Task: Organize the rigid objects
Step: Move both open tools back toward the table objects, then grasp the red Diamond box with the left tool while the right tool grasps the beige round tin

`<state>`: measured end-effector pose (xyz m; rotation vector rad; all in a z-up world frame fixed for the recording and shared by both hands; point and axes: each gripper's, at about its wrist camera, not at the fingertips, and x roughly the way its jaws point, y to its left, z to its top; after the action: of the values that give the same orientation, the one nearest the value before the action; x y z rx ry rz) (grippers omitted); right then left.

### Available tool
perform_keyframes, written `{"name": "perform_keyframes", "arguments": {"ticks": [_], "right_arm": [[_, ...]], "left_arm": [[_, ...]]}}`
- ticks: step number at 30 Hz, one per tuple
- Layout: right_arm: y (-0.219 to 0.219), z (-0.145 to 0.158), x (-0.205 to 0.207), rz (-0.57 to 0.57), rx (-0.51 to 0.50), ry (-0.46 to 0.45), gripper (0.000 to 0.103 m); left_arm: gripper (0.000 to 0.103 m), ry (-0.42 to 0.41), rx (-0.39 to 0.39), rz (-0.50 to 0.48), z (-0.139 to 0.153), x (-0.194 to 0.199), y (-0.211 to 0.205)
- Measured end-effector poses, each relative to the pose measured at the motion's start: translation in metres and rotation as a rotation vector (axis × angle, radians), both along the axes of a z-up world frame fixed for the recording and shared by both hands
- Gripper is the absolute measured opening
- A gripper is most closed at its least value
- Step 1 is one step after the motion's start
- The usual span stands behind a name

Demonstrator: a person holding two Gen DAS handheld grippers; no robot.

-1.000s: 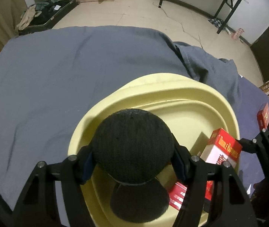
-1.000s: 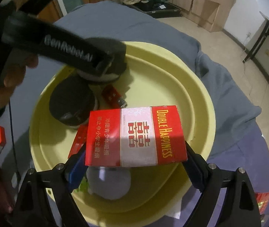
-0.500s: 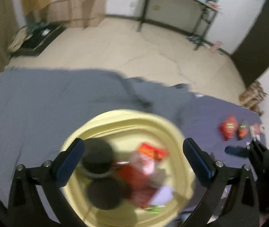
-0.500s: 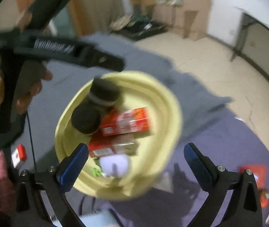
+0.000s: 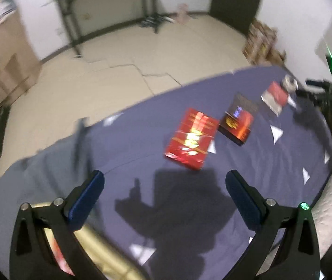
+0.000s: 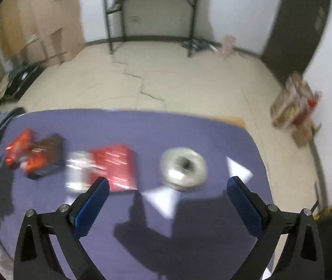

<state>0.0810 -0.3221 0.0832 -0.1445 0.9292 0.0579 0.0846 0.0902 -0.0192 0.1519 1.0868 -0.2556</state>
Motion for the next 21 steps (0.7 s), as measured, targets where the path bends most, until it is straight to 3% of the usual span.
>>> {"name": "perform_keyframes", "arguments": {"ticks": [6, 9, 14, 18, 19, 21], "right_arm": [[-0.012, -0.030, 0.020, 0.015, 0.022, -0.012, 0.103], [-0.009, -0.045, 0.029, 0.049, 0.028, -0.007, 0.103], [-0.021, -0.057, 0.034, 0.066, -0.005, -0.059, 0.099], [-0.015, -0.062, 0.018, 0.070, -0.008, -0.107, 0.071], [-0.011, -0.067, 0.012, 0.085, -0.007, -0.110, 0.059], [-0.004, -0.072, 0.003, 0.100, -0.038, -0.119, 0.054]], "left_arm": [[0.103, 0.064, 0.085, -0.119, -0.049, 0.032, -0.050], [0.103, 0.069, 0.149, -0.161, -0.064, 0.043, -0.064], [0.101, 0.066, 0.189, -0.173, -0.078, 0.059, -0.070], [0.066, 0.082, 0.106, -0.161, -0.080, 0.062, -0.067], [0.065, 0.089, 0.079, -0.156, -0.079, 0.061, -0.067], [0.060, 0.071, 0.073, -0.143, -0.077, 0.056, -0.069]]}}
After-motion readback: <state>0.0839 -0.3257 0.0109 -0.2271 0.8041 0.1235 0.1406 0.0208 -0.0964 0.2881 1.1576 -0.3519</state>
